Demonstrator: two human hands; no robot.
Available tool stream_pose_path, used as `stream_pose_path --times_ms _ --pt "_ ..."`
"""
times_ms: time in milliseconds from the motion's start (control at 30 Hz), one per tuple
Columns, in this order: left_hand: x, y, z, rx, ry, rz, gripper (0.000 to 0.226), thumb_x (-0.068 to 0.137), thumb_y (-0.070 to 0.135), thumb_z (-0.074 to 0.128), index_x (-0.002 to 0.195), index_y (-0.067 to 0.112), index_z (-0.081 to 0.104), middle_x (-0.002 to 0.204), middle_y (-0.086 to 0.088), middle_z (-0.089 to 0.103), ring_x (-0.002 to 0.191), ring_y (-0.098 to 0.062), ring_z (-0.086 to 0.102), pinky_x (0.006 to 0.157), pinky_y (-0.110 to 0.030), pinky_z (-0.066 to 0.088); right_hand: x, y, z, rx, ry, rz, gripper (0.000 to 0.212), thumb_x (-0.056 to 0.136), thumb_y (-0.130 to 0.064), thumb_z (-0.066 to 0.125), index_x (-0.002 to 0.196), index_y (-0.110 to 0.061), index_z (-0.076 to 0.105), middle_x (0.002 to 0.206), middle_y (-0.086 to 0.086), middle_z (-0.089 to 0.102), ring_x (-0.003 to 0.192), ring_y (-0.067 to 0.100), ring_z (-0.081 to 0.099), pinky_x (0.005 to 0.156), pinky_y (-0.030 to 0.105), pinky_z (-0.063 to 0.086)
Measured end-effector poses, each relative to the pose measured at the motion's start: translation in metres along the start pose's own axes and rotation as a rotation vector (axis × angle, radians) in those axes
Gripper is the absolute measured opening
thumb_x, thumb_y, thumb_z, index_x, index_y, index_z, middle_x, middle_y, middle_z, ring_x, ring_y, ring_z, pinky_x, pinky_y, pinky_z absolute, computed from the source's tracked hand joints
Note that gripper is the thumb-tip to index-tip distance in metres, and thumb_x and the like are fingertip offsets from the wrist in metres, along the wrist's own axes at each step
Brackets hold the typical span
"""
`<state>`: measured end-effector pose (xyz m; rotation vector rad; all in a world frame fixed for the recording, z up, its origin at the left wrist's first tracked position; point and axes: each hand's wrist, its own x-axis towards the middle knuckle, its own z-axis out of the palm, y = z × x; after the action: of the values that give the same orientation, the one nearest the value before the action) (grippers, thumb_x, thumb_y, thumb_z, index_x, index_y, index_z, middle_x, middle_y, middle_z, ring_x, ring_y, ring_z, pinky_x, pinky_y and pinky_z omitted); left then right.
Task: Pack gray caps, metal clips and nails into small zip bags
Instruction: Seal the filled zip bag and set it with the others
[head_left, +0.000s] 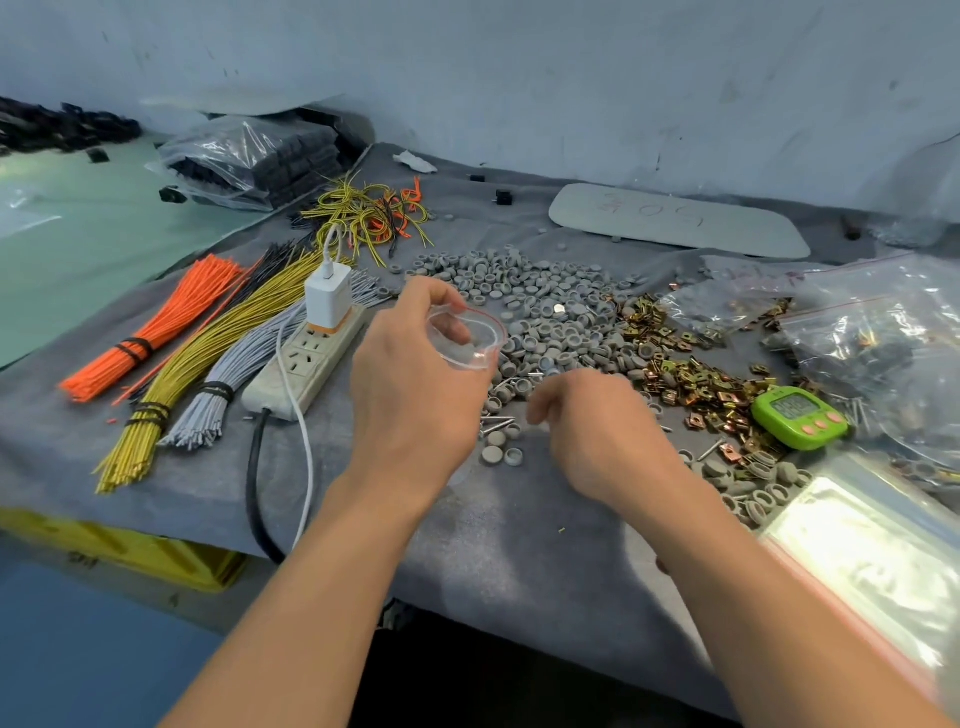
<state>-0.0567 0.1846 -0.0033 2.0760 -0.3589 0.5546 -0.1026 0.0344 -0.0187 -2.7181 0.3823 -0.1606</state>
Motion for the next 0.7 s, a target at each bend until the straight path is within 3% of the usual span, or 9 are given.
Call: stream_pose_path --times_ms 67,133,233,367,533,600,700 --pt "-0.003 0.003 0.005 0.034 -0.02 0.037 0.036 0.079 0.029 0.082 0.101 0.036 0.056 0.091 0.009 0.068 0.092 -0.018 0.061 0.075 -0.034 0.045 0.002 0.005 -0.005 0.18 0.199 -0.011 0.037 0.092 -0.002 0.058 0.092 -0.035 0.074 0.095 -0.008 0.074 0.081 0.014 0.07 0.074 0.03 0.059" --pt "-0.006 0.007 0.01 0.09 -0.066 0.058 0.037 0.078 0.031 0.083 0.1 0.036 0.055 0.091 0.01 0.067 0.092 -0.018 0.058 0.075 -0.034 0.04 0.001 0.006 -0.015 0.506 0.388 -0.08 0.031 0.091 -0.004 0.066 0.084 -0.032 0.078 0.077 -0.014 0.074 0.062 0.002 0.066 0.057 0.018 0.052" --pt "-0.01 0.01 0.017 0.159 -0.169 0.122 0.042 0.074 0.029 0.085 0.101 0.036 0.053 0.091 0.01 0.062 0.087 -0.018 0.052 0.069 -0.029 0.025 -0.005 0.002 -0.026 0.851 0.554 -0.156 0.026 0.085 -0.002 0.074 0.08 -0.027 0.079 0.067 -0.007 0.073 0.053 0.007 0.061 0.049 0.02 0.047" --pt "-0.014 0.015 0.024 0.104 -0.259 0.168 0.039 0.072 0.03 0.078 0.102 0.032 0.052 0.087 0.006 0.064 0.087 -0.022 0.055 0.07 -0.035 0.036 -0.009 -0.014 -0.019 1.023 0.544 -0.191 0.025 0.079 0.001 0.079 0.076 -0.024 0.08 0.073 -0.004 0.076 0.065 0.014 0.072 0.064 0.03 0.059" --pt "-0.015 0.016 0.026 -0.027 -0.268 0.102 0.026 0.074 0.037 0.06 0.096 0.034 0.046 0.081 0.006 0.064 0.081 -0.018 0.054 0.06 -0.032 0.034 -0.009 -0.017 -0.009 0.939 0.397 -0.202 0.024 0.077 -0.007 0.08 0.074 -0.031 0.082 0.072 -0.01 0.077 0.066 0.006 0.07 0.065 0.028 0.055" --pt "-0.014 0.016 0.024 -0.051 -0.255 0.074 0.03 0.075 0.034 0.069 0.095 0.033 0.046 0.081 0.006 0.063 0.08 -0.016 0.056 0.06 -0.03 0.04 -0.009 -0.016 -0.011 0.909 0.351 -0.208 0.02 0.075 -0.012 0.078 0.075 -0.031 0.083 0.072 -0.01 0.077 0.066 0.005 0.07 0.064 0.027 0.056" --pt "-0.012 0.014 0.019 -0.041 -0.232 0.027 0.047 0.072 0.029 0.084 0.098 0.035 0.046 0.088 0.009 0.065 0.085 -0.016 0.061 0.068 -0.034 0.047 -0.006 -0.008 -0.015 0.902 0.421 -0.184 0.018 0.077 -0.012 0.077 0.078 -0.029 0.083 0.073 -0.01 0.077 0.067 0.01 0.072 0.06 0.027 0.057"
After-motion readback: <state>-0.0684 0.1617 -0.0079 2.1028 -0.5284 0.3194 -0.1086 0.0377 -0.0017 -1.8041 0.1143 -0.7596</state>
